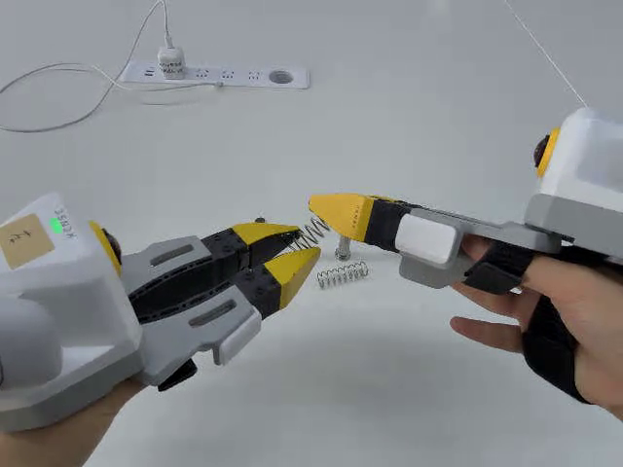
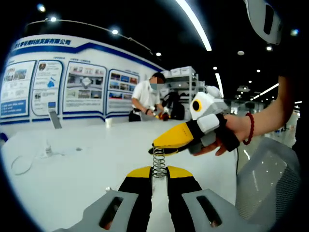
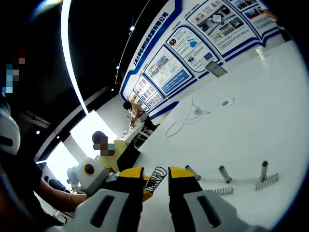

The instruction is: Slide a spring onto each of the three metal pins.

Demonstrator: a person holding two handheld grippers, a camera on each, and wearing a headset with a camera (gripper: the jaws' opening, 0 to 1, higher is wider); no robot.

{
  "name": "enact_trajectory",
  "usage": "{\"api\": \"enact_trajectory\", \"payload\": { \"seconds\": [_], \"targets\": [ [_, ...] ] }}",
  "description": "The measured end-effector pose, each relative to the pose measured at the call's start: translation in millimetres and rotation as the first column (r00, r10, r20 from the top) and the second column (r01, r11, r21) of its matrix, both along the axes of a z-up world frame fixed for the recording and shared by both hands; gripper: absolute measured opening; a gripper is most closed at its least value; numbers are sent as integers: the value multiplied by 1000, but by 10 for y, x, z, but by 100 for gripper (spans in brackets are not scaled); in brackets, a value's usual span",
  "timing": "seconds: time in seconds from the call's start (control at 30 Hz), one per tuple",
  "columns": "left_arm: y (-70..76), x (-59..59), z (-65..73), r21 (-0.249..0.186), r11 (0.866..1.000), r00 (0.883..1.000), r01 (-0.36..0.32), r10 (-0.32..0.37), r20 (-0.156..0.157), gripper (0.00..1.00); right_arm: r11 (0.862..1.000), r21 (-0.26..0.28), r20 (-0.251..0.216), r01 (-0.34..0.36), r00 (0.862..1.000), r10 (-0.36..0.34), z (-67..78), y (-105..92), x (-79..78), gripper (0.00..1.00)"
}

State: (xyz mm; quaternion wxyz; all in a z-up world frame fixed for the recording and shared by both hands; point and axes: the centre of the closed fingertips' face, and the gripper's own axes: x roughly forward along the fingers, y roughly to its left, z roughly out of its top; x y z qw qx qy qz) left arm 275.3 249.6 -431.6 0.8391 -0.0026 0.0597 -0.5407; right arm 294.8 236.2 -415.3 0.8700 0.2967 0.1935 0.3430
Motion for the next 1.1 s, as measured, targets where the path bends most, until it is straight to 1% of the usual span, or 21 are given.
{"api": "enact_trajectory", "payload": {
  "seconds": [0.17,0.23,0.4,0.47,0.53,0.63,0.7,0.73,0.77,0.83,0.9,0.93,1.0,1.07,1.1],
  "targets": [
    [7,-1,18,-14,1000,1000,4,-4,-6,10,1000,2,0,-2,1000,2,10,4,-6,17],
    [25,11,9,-15,1000,1000,4,-4,-11,10,1000,6,0,0,1000,0,18,-3,-6,13],
    [3,-3,-3,6,1000,1000,4,-4,-6,10,1000,13,3,-13,1000,13,43,20,-34,12],
    [-2,-8,-7,8,1000,1000,4,-4,-11,10,1000,17,2,-16,1000,16,53,32,-40,12],
    [-6,-8,-14,13,1000,1000,2,-2,-15,11,1000,10,8,-20,1000,20,61,49,-51,11],
    [-11,-11,-26,22,1000,1000,-1,1,-25,11,1000,-10,21,-27,999,27,64,69,-58,11],
    [-9,-5,-42,34,999,1000,-7,8,-26,11,999,-35,34,-32,999,33,55,86,-59,11],
    [-7,-4,-62,43,999,999,-9,11,-35,11,999,-43,41,-32,999,34,56,97,-60,11],
    [-7,-3,-72,49,999,999,-9,10,-35,11,998,-54,47,-32,998,35,51,100,-54,11],
    [5,3,-106,78,997,999,-16,18,-29,12,997,-71,62,-28,998,32,55,104,-41,11],
    [10,3,-123,86,996,999,-18,21,-32,13,996,-86,74,-17,997,24,61,96,-22,11],
    [17,5,-138,94,995,999,-22,25,-35,14,994,-108,83,-4,996,13,54,81,0,11],
    [37,18,-190,124,992,999,-32,37,-39,17,988,-151,108,17,994,-1,50,51,44,11],
    [53,30,-222,146,988,999,-41,45,-29,18,985,-171,123,32,992,-11,57,45,74,11],
    [55,30,-229,148,988,998,-41,46,-30,19,983,-177,128,38,992,-15,58,43,88,11]
  ]
}}
